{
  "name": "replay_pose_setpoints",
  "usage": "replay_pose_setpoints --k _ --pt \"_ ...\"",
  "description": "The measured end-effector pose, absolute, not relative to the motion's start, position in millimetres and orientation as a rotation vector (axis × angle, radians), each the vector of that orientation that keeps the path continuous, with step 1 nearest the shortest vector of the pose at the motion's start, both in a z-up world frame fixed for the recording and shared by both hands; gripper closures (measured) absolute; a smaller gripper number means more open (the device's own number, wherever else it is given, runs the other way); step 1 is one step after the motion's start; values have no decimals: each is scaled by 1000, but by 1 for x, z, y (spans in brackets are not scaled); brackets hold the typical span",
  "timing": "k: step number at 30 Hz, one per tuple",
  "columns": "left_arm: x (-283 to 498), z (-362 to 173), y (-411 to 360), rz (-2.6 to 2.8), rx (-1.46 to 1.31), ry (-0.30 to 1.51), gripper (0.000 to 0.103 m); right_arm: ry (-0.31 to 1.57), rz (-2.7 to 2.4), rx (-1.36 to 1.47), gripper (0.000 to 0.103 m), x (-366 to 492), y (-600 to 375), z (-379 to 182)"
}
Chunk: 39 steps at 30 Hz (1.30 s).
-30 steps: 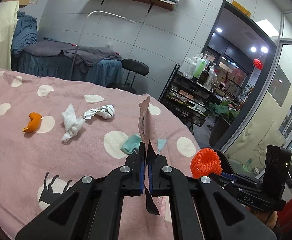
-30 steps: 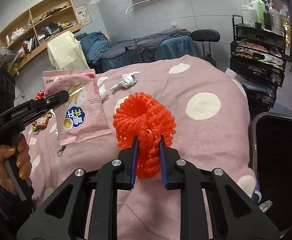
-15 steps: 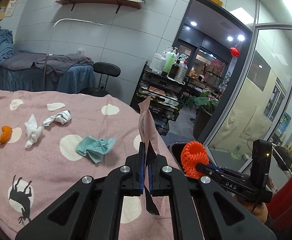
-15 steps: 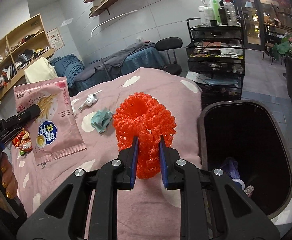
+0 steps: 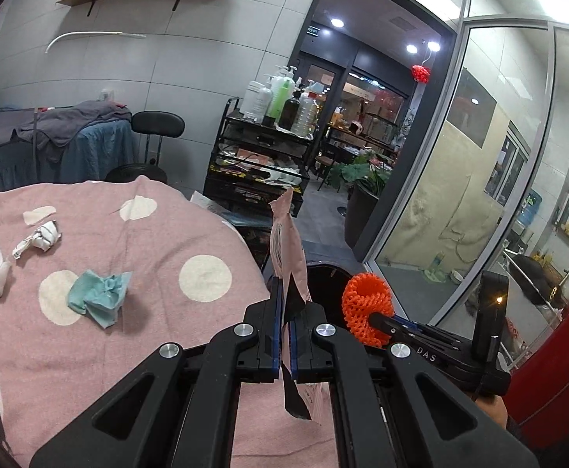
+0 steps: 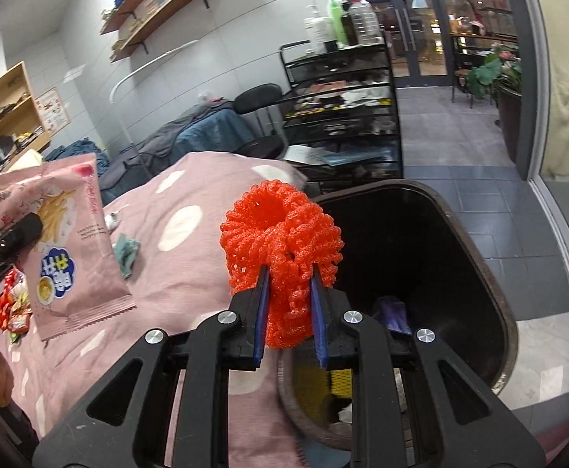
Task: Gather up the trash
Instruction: 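Carry both items to the bin and release the orange net from the right tool, then drop the pink snack bag into the bin by opening the left tool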
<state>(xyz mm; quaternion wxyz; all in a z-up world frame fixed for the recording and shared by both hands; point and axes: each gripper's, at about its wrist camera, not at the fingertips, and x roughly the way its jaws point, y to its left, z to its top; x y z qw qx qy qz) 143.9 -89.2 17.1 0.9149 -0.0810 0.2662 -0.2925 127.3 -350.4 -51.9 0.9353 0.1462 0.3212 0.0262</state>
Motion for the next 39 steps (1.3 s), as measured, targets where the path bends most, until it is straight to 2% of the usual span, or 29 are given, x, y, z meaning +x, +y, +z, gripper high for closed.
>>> replay_pose_setpoints --k 10,11,14,16,21,28,39 --pt "155 12 -132 -685 -140 592 99 746 -117 322 82 136 -390 -88" --pt "155 10 -136 -690 -139 596 99 757 -130 330 79 136 -393 -92" --pt "157 8 -148 -702 -125 610 99 780 -162 368 59 137 -401 -104" --pt "159 5 -154 -715 -122 624 99 778 -176 393 34 135 -407 -109" --pt "160 2 -168 -732 -101 639 99 725 -193 421 21 125 -413 -110" --pt "163 -4 -189 -760 -75 664 99 636 -195 437 12 113 -417 -98" --pt "172 -11 -227 -805 -16 697 99 489 -276 457 8 84 -429 -70"
